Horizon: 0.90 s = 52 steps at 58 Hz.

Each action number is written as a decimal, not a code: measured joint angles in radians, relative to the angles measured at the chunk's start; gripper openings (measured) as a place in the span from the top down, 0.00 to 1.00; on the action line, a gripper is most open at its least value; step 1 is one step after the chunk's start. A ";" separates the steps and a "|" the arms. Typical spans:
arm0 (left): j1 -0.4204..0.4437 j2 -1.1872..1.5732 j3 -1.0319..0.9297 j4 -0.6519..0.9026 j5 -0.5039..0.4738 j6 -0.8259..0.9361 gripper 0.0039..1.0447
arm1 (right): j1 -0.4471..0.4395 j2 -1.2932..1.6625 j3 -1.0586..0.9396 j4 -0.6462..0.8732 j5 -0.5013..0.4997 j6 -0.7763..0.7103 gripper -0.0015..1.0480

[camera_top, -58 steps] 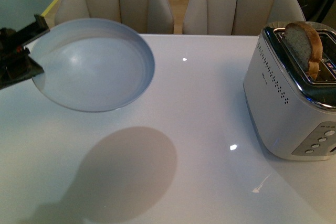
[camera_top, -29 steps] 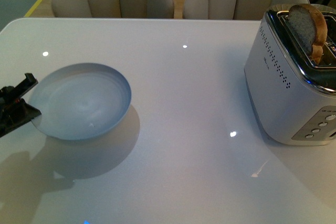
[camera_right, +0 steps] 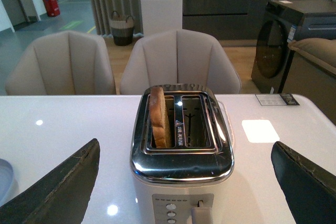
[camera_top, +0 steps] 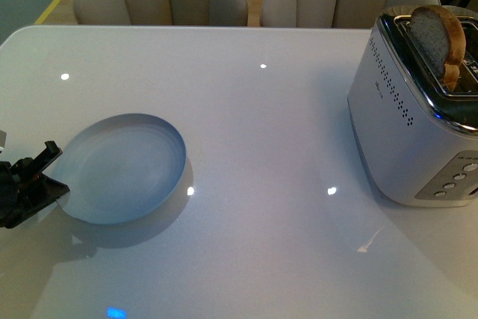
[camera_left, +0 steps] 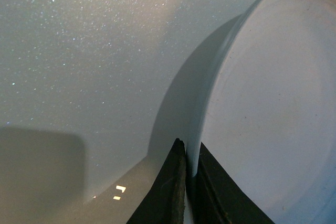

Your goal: Left arm holds plate, right arm toasts bread

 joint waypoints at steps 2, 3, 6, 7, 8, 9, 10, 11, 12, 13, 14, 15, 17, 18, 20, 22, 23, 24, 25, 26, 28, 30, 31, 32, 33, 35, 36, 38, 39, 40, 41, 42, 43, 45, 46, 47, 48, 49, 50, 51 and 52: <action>0.000 0.004 0.000 0.013 0.003 -0.003 0.97 | 0.000 0.000 0.000 0.000 0.000 0.000 0.09; 0.000 0.007 0.000 0.021 0.003 -0.004 0.97 | 0.000 0.000 0.000 0.000 0.000 0.000 0.09; -0.001 0.012 0.000 0.034 0.006 -0.008 0.97 | 0.000 0.000 0.000 0.000 0.000 0.000 0.09; -0.001 0.014 0.000 0.039 0.008 -0.008 0.97 | 0.000 0.000 0.000 0.000 0.000 0.000 0.09; -0.002 0.016 0.000 0.042 0.008 -0.011 0.97 | 0.000 0.000 0.000 0.000 0.000 0.000 0.09; -0.002 0.018 0.000 0.047 0.010 -0.011 0.97 | 0.000 0.000 0.000 0.000 0.000 0.000 0.09; -0.002 0.019 -0.001 0.049 0.011 -0.013 0.97 | 0.000 0.000 0.000 0.000 0.000 0.000 0.09; -0.002 0.021 -0.002 0.054 0.013 -0.015 0.97 | 0.000 0.000 0.000 0.000 0.000 0.000 0.09; -0.002 0.021 -0.003 0.056 0.014 -0.015 0.97 | 0.000 0.000 0.000 0.000 0.000 0.000 0.09; -0.002 0.023 -0.004 0.059 0.015 -0.018 0.97 | 0.000 0.000 0.000 0.000 0.000 0.000 0.09; -0.002 0.023 -0.005 0.061 0.017 -0.019 0.97 | 0.000 0.000 0.000 0.000 0.000 0.000 0.09; -0.002 0.023 -0.007 0.064 0.018 -0.021 0.97 | 0.000 0.000 0.000 0.000 0.000 0.000 0.09; -0.002 0.023 -0.010 0.070 0.021 -0.024 0.97 | 0.000 0.000 0.000 0.000 0.000 0.000 0.09; -0.002 0.023 -0.011 0.072 0.022 -0.028 0.96 | 0.000 0.000 0.000 0.000 0.000 0.000 0.09; -0.002 0.023 -0.014 0.075 0.024 -0.029 0.91 | 0.000 0.000 0.000 0.000 0.000 0.000 0.09; -0.002 0.023 -0.019 0.077 0.026 -0.031 0.86 | 0.000 0.000 0.000 0.000 0.000 0.000 0.09; -0.002 0.023 -0.026 0.087 0.032 -0.034 0.81 | 0.000 0.000 0.000 0.000 0.000 0.000 0.09; -0.002 0.022 -0.029 0.093 0.036 -0.037 0.77 | 0.000 0.000 0.000 0.000 0.000 0.000 0.09; -0.002 0.022 -0.031 0.095 0.037 -0.038 0.75 | 0.000 0.000 0.000 0.000 0.000 0.000 0.09; -0.002 0.019 -0.033 0.097 0.040 -0.039 0.72 | 0.000 0.000 0.000 0.000 0.000 0.000 0.09; -0.002 0.014 -0.036 0.100 0.041 -0.041 0.67 | 0.000 0.000 0.000 0.000 0.000 0.000 0.09; -0.002 0.008 -0.041 0.103 0.042 -0.043 0.62 | 0.000 0.000 0.000 0.000 0.000 0.000 0.09; -0.002 0.005 -0.043 0.105 0.043 -0.045 0.60 | 0.000 0.000 0.000 0.000 0.000 0.000 0.09; -0.002 0.000 -0.047 0.107 0.045 -0.049 0.57 | 0.000 0.000 0.000 0.000 0.000 0.000 0.09; -0.002 -0.003 -0.048 0.108 0.046 -0.050 0.55 | 0.000 0.000 0.000 0.000 0.000 0.000 0.09; -0.001 -0.014 -0.055 0.113 0.047 -0.058 0.50 | 0.000 0.000 0.000 0.000 0.000 0.000 0.09; 0.000 -0.022 -0.059 0.117 0.048 -0.062 0.47 | 0.000 0.000 0.000 0.000 0.000 0.000 0.09; 0.002 -0.037 -0.066 0.123 0.050 -0.068 0.42 | 0.000 0.000 0.000 0.000 0.000 0.000 0.09; 0.003 -0.049 -0.071 0.127 0.050 -0.071 0.38 | 0.000 0.000 0.000 0.000 0.000 0.000 0.09; 0.003 -0.056 -0.074 0.129 0.051 -0.072 0.37 | 0.000 0.000 0.000 0.000 0.000 0.000 0.09; 0.005 -0.070 -0.080 0.132 0.050 -0.076 0.33 | 0.000 0.000 0.000 0.000 0.000 0.000 0.09; 0.006 -0.077 -0.083 0.134 0.050 -0.079 0.31 | 0.000 0.000 0.000 0.000 0.000 0.000 0.09; 0.008 -0.092 -0.088 0.138 0.050 -0.083 0.28 | 0.000 0.000 0.000 0.000 0.000 0.000 0.09; 0.011 -0.118 -0.098 0.144 0.045 -0.086 0.23 | 0.000 0.000 0.000 0.000 0.000 0.000 0.09; 0.012 -0.127 -0.101 0.146 0.042 -0.088 0.21 | 0.000 0.000 0.000 0.000 0.000 0.000 0.09; 0.014 -0.146 -0.108 0.151 0.036 -0.092 0.18 | 0.000 0.000 0.000 0.000 0.000 0.000 0.09; 0.017 -0.166 -0.115 0.158 0.029 -0.094 0.15 | 0.000 0.000 0.000 0.000 0.000 0.000 0.09; 0.018 -0.175 -0.119 0.163 0.026 -0.096 0.13 | 0.000 0.000 0.000 0.000 0.000 0.000 0.09; 0.020 -0.197 -0.127 0.172 0.024 -0.101 0.10 | 0.000 0.000 0.000 0.000 0.000 0.000 0.09; 0.021 -0.208 -0.132 0.175 0.021 -0.105 0.08 | 0.000 0.000 0.000 0.000 0.000 0.000 0.09; 0.021 -0.232 -0.140 0.179 0.017 -0.105 0.06 | 0.000 0.000 0.000 0.000 0.000 0.000 0.09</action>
